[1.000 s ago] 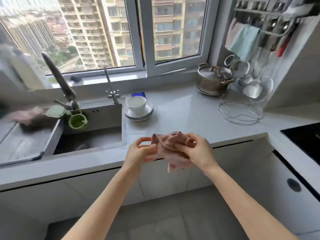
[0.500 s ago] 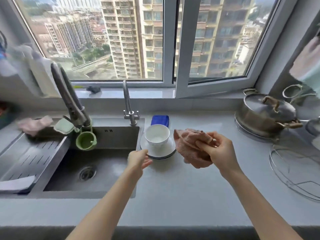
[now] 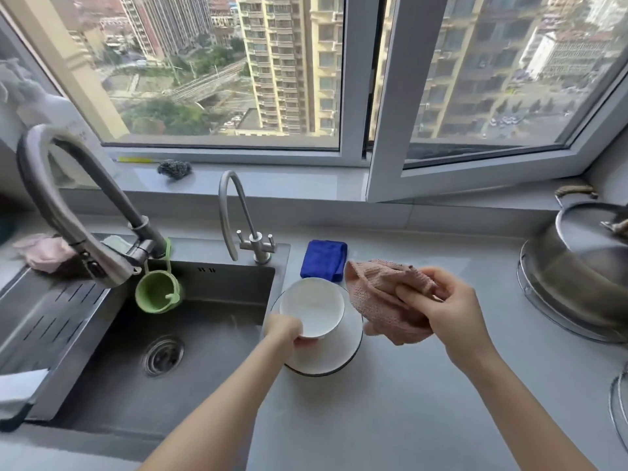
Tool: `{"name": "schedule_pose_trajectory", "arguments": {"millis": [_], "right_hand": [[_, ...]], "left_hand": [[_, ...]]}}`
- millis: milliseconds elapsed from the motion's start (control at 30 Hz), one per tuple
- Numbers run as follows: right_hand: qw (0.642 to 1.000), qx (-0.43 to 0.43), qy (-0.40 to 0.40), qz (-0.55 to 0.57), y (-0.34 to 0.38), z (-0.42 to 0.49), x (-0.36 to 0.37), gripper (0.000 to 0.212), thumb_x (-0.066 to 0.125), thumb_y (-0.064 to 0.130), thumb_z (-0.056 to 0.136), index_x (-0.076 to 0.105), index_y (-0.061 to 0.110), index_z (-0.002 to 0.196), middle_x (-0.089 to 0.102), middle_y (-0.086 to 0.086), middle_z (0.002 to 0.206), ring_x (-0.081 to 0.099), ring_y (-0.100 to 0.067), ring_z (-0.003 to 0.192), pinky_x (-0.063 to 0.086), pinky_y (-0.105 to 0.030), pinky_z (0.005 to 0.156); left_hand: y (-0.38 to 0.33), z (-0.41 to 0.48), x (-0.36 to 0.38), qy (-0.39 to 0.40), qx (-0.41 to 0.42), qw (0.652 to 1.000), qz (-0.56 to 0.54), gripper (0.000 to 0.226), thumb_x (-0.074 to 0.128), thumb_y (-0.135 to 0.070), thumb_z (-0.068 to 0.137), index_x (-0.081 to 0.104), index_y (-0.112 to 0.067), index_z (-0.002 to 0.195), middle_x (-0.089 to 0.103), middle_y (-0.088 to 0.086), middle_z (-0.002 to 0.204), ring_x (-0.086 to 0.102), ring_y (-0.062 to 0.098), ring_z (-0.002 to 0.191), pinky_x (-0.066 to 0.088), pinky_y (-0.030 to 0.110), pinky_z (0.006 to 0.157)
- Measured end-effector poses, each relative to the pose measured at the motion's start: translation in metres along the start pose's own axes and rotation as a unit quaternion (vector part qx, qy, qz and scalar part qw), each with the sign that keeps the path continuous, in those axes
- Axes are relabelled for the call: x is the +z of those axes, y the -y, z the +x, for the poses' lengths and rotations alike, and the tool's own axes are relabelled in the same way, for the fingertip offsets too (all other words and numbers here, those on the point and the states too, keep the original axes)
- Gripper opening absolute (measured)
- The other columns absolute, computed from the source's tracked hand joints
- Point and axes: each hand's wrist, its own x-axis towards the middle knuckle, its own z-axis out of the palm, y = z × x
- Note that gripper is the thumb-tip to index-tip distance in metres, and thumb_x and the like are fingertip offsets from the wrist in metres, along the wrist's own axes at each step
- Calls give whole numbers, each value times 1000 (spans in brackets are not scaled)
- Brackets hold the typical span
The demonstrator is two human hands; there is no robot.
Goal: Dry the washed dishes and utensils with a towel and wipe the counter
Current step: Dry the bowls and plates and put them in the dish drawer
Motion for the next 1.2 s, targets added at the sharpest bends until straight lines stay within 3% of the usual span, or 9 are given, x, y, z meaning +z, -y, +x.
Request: {"name": "schedule_pose_trajectory", "arguments": {"millis": [267, 500, 600, 733, 800, 867, 1000, 1100, 1200], "right_hand": [[999, 4, -34, 4, -3, 11, 4, 20, 74, 4, 78, 70, 24, 76, 71, -3, 73, 66, -19, 71, 53, -29, 65], [997, -14, -72, -20, -7, 7, 22, 26, 75, 4, 77, 70, 30, 76, 70, 2, 74, 65, -18, 72, 52, -29, 66], [993, -46, -87, -70, -10, 3, 32, 24, 77, 6, 77, 69, 28, 81, 70, 3, 85, 66, -21, 81, 53, -38, 76], [969, -113, -131, -174, -11, -3, 50, 19, 79, 9, 75, 68, 23, 82, 65, 9, 93, 62, -10, 89, 48, -22, 80], [945, -150, -163, -240, -12, -6, 69, 14, 80, 12, 73, 70, 17, 82, 64, 6, 92, 59, -7, 83, 44, -14, 73], [916, -195, -143, -320, -14, -10, 94, 17, 74, 23, 73, 70, 18, 88, 64, 4, 96, 61, -13, 82, 48, -22, 71], [906, -185, 202, -322, -14, -25, 127, 74, 69, 20, 75, 41, 23, 143, 54, 1, 137, 44, -15, 129, 32, -22, 109], [839, -324, 129, -419, -11, -27, 122, 52, 64, 21, 79, 59, 19, 130, 65, 1, 125, 56, -18, 119, 34, -26, 102], [752, -348, 149, -540, -23, -27, 119, 42, 47, 46, 92, 65, 23, 122, 64, -4, 127, 57, -26, 121, 30, -45, 101]], "left_hand": [[-25, -3, -25, 55, 173, 948, 262, 33, 38, 1, 83, 28, -12, 112, 40, 12, 111, 56, 30, 75, 56, 36, 51], [-26, 1, -32, -22, 461, 662, 591, 61, 47, -8, 80, 29, -20, 137, 36, 9, 109, 36, 25, 95, 38, 28, 70], [-32, -1, -38, -13, 467, 704, 534, 58, 50, -14, 81, 33, -20, 136, 39, 10, 107, 40, 28, 96, 39, 30, 74], [-47, 3, -50, 111, 281, 905, 300, 40, 47, -26, 87, 43, -24, 127, 48, 12, 110, 57, 33, 78, 48, 31, 55], [-48, 1, -60, 188, 192, 941, 206, 29, 46, -38, 93, 49, -22, 118, 53, 9, 112, 59, 28, 71, 48, 29, 46], [-47, -7, -67, 232, 168, 943, 172, 34, 42, -48, 95, 54, -22, 112, 57, 6, 106, 58, 22, 69, 46, 27, 44], [-45, -19, -78, 292, 215, 915, 176, 34, 36, -50, 97, 62, -32, 112, 69, 0, 104, 67, 22, 72, 45, 25, 42], [-46, -20, -91, 307, 217, 906, 194, 34, 34, -48, 98, 62, -39, 115, 69, -4, 110, 69, 23, 91, 53, 32, 50], [-44, -21, -95, 342, 232, 896, 160, 37, 39, -48, 95, 65, -33, 117, 69, -5, 114, 64, 17, 108, 52, 47, 88]]}}
